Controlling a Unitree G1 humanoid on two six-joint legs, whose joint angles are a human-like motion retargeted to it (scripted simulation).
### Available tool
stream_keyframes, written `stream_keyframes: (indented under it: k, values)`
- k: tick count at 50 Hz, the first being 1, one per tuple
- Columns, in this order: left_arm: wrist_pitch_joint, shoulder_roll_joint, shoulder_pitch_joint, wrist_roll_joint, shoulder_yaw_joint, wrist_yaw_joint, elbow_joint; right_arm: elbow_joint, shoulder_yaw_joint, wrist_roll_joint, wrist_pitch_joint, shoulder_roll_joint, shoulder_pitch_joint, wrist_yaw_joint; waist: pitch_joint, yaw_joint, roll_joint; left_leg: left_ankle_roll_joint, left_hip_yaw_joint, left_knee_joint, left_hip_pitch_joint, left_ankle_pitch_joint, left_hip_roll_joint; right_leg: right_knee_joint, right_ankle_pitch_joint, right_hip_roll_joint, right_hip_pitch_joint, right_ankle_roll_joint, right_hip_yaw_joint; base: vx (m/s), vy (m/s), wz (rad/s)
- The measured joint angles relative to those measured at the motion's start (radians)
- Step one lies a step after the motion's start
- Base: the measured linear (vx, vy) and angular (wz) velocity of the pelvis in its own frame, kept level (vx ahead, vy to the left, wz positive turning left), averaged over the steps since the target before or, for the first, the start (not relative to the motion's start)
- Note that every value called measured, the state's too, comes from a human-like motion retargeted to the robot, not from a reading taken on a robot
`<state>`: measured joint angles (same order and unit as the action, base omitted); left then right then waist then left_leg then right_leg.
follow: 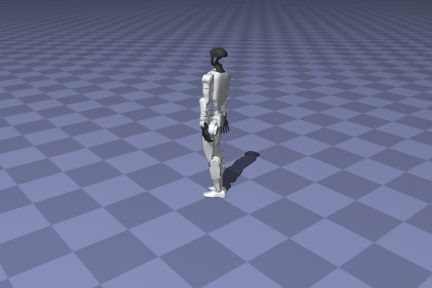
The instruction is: In place motions
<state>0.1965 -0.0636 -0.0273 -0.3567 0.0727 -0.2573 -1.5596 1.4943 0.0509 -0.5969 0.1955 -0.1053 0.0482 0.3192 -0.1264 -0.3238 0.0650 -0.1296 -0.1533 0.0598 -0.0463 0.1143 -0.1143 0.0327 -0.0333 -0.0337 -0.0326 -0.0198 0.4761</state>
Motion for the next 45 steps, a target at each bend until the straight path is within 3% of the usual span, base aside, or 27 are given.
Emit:
stream_keyframes:
  k: [18,23,25,27,30,37,42,45]
  values:
    - [-0.003,0.003,0.000,0.010,0.002,-0.002,0.002,-0.018,-0.041,0.035,-0.004,-0.028,0.002,-0.007,0.004,0.018,-0.001,0.017,-0.029,0.017,-0.034,0.019,0.003,0.021,0.000,-0.022,-0.040,-0.017,-0.071,0.01,-0.01,-0.10]
    - [0.004,-0.008,0.012,0.022,0.024,-0.003,-0.012,-0.035,-0.059,0.041,-0.016,-0.031,-0.008,0.001,-0.002,0.119,0.003,0.024,-0.143,0.022,-0.060,0.037,0.042,0.077,0.007,0.021,-0.089,-0.023,-0.270,-0.09,-0.04,-1.17]
    - [0.009,-0.009,0.022,0.041,0.029,-0.011,-0.016,-0.040,-0.080,0.026,-0.026,-0.035,-0.016,-0.001,0.001,0.089,0.013,0.020,-0.127,0.026,-0.072,0.035,0.052,0.088,-0.020,0.031,-0.114,-0.024,-0.296,-0.08,-0.06,0.49]
    - [0.013,-0.012,0.039,0.071,0.046,-0.022,-0.005,-0.036,-0.095,0.008,-0.036,-0.045,-0.023,-0.008,0.013,-0.015,0.035,0.015,-0.044,0.035,-0.094,0.019,0.054,0.089,-0.038,0.022,-0.127,-0.041,-0.260,-0.08,-0.04,1.67]
    - [0.016,-0.021,0.071,0.123,0.090,-0.013,0.046,-0.020,-0.105,-0.013,-0.041,-0.068,-0.041,-0.018,0.027,-0.040,0.030,0.013,-0.045,0.029,-0.096,0.012,0.057,0.081,-0.022,0.019,-0.122,-0.037,-0.259,-0.05,-0.01,0.25]
    - [0.003,-0.036,0.163,0.225,0.128,0.044,0.199,0.062,-0.210,-0.038,0.004,-0.152,-0.115,-0.038,0.004,0.026,-0.017,-0.004,-0.085,0.018,-0.116,-0.008,0.030,0.064,-0.020,-0.010,-0.140,-0.023,-0.245,0.01,0.00,-0.11]
    - [-0.024,-0.039,0.214,0.284,0.146,0.046,0.291,0.081,-0.251,0.039,0.001,-0.204,-0.131,-0.092,0.021,0.041,0.011,-0.004,-0.117,0.011,-0.134,-0.012,0.056,0.073,0.038,-0.009,-0.146,0.019,-0.157,-0.03,0.08,-0.31]
    - [-0.036,-0.050,0.222,0.270,0.155,0.040,0.345,0.115,-0.247,0.119,-0.010,-0.207,-0.106,-0.143,0.041,0.015,0.028,0.001,-0.106,0.013,-0.141,-0.021,0.065,0.062,0.023,-0.028,-0.127,-0.001,-0.078,-0.01,0.05,0.25]
